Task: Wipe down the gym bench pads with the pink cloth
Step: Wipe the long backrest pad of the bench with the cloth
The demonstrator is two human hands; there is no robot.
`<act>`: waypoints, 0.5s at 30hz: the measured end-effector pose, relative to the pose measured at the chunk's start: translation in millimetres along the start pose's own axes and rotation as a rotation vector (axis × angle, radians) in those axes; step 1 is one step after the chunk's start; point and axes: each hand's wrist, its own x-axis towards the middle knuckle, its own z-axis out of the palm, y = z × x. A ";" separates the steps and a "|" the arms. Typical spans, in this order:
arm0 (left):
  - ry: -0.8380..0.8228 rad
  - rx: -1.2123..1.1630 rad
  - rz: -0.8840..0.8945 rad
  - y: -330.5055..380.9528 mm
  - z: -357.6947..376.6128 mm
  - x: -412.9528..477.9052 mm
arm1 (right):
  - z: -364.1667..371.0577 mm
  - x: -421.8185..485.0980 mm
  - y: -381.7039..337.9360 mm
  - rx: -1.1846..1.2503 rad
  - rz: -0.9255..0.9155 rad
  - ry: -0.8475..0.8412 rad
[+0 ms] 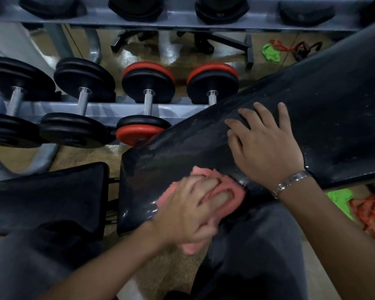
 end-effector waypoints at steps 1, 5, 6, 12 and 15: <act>-0.022 0.005 0.006 -12.1 -2.4 -2.4 | -0.1 0.2 0.3 0.016 0.001 0.012; 0.094 -0.121 -0.654 -14.1 -13.6 29.0 | -0.3 3.6 2.9 0.117 0.015 0.053; 0.120 -0.109 -0.760 -2.4 -13.9 38.5 | -0.2 4.3 4.6 0.153 0.018 0.058; -0.029 -0.058 -0.134 6.0 -9.0 18.7 | -9.7 9.6 26.0 0.257 -0.078 0.009; 0.016 -0.082 -0.551 -22.2 -15.9 36.9 | -14.2 7.6 42.1 0.171 -0.078 0.095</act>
